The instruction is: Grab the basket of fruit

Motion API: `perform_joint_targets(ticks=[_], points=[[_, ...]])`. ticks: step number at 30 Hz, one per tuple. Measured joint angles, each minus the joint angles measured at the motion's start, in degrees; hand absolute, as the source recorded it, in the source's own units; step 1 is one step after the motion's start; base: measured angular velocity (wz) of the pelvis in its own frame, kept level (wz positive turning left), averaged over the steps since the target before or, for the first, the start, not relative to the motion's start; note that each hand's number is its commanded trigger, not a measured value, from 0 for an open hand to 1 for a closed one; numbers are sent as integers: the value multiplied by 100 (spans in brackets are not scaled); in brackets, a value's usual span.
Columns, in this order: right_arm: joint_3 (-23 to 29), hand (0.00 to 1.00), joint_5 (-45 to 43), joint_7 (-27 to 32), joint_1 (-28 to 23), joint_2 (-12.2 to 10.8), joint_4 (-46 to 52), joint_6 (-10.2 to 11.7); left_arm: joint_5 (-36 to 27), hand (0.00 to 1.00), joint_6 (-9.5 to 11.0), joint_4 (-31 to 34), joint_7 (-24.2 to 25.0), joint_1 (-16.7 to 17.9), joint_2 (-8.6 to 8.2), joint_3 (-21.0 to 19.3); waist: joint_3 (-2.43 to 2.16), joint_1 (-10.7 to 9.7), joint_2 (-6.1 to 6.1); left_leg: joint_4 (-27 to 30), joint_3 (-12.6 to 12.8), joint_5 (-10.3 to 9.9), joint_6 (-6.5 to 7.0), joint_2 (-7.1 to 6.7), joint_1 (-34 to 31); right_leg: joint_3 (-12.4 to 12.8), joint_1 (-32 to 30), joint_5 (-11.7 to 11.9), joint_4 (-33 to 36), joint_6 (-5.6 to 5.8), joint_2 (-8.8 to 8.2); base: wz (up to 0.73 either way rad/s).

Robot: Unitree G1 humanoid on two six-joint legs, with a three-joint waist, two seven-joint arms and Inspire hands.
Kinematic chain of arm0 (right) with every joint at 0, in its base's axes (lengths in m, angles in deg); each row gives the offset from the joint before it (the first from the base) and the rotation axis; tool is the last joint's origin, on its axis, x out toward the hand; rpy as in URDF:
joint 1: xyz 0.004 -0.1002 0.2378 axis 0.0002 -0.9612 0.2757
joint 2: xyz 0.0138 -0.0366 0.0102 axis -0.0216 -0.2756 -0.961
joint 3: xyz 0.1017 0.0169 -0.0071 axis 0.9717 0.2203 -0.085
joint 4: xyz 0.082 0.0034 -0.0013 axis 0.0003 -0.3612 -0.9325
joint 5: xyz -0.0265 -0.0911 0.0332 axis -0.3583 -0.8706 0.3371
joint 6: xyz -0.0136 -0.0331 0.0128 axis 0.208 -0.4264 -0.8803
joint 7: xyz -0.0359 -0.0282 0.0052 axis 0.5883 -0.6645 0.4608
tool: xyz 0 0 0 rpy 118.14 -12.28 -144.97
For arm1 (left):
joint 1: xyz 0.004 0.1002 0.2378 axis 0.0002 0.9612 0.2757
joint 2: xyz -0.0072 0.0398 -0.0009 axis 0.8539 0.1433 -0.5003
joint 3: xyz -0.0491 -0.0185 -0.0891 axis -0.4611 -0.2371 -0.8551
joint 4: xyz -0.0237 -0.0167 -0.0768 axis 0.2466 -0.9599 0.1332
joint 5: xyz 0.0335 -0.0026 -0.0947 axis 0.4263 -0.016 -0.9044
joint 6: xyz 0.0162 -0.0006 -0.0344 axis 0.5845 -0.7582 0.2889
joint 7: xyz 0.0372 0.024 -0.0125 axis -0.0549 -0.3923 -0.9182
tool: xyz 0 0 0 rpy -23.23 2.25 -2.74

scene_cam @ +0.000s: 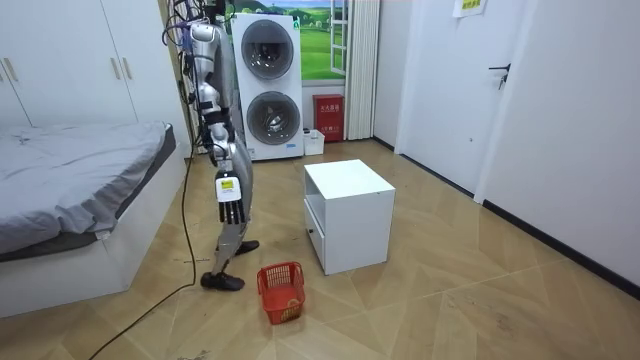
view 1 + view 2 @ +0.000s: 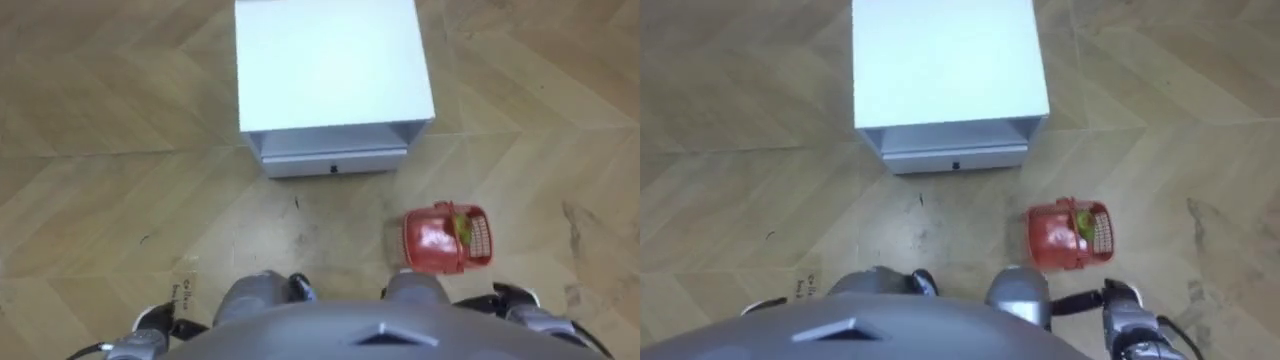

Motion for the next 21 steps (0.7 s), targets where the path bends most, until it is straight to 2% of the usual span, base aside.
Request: perform_joint_targets(ticks=[1,2,3,4,5,7,8,9,10,11,12,13,14,17,18,19,21], points=[[0,0,265,101,288,44,18,161,-24,0,-7,-8,-9,-45,12,-37,-34,76,-38,288,59,-49,23,73,-307,-32,127,181,281,-32,-18,-44],[3,0,348,141,457,64,29,257,-32,0,-8,-14,-14,-84,13,-36,-38,74,-55,438,65,-71,50,120,-489,-72,224,284,269,-46,-16,-31],[2,0,486,239,805,83,53,403,-124,0,-8,-15,-34,-185,14,-37,-30,84,-41,699,81,-83,71,245,-882,-106,389,481,123,-42,-9,-20],[-10,0,612,361,1111,64,175,522,-128,0,-8,-13,-90,-354,33,-37,-5,109,-13,996,71,-89,86,388,-1297,-145,486,592,-95,50,9,-17],[-13,0,659,408,1268,41,239,574,-144,0,-1,-16,-149,-456,63,-28,-10,122,-41,1141,61,-92,93,421,-1524,-172,524,621,-177,100,-14,0],[5,0,701,606,1805,28,208,725,-309,0,147,-231,-458,-946,219,119,4,82,-190,2071,-37,-219,196,504,-2494,-153,674,624,-409,200,-47,30],[6,0,710,648,1949,52,229,742,-388,0,196,-260,-521,-1075,253,192,18,104,-215,2380,-70,-286,212,523,-2785,-131,659,583,-402,207,-66,37],[10,0,700,699,2170,141,315,808,-525,0,275,-314,-627,-1301,275,319,39,91,-221,3066,-113,-424,281,599,-3351,-19,558,-46,-144,352,-75,36],[14,0,682,753,2270,213,459,857,-789,0,337,-388,-700,-1458,280,452,53,77,-228,3660,-169,-536,333,609,-3800,41,416,-928,359,367,-114,39],[14,0,687,768,2279,228,502,877,-922,0,369,-438,-729,-1483,291,529,63,70,-241,3916,-178,-597,348,607,-3970,68,347,-1249,652,325,-158,32],[14,0,699,805,2242,236,600,877,-1101,0,397,-581,-741,-1505,308,561,101,68,-265,4386,-191,-734,359,602,-4202,160,189,-1664,1351,236,-262,28],[10,0,728,829,2149,245,746,879,-1133,0,390,-638,-790,-1481,342,742,149,11,-258,4788,-216,-873,364,579,-4386,210,33,-1803,2052,141,-359,32],[1,0,776,876,2125,270,814,883,-1141,0,400,-700,-847,-1412,401,1042,199,-14,-268,5158,-216,-996,380,562,-4584,345,-201,-1817,2752,133,-424,31],[11,0,919,1024,2097,392,947,891,-1144,0,459,-844,-923,-1393,431,1327,218,-39,-285,5857,-199,-1156,525,503,-5090,625,-619,-1819,3926,134,-472,41],[8,0,912,1073,2077,395,999,968,-1153,0,489,-975,-948,-1400,438,1473,222,-158,-293,6175,-195,-1217,605,391,-5271,627,-624,-1830,4379,126,-509,64],[4,0,892,1072,2073,395,1009,1076,-1154,0,495,-1024,-1004,-1384,422,1618,228,-213,-304,6494,-162,-1309,680,374,-5404,689,-624,-1845,4779,98,-522,58],[-25,0,889,1048,2072,395,1025,1198,-1147,0,584,-1028,-1015,-1332,414,1752,239,-210,-329,6893,-112,-1418,697,356,-5575,799,-620,-1907,5296,29,-538,30]])
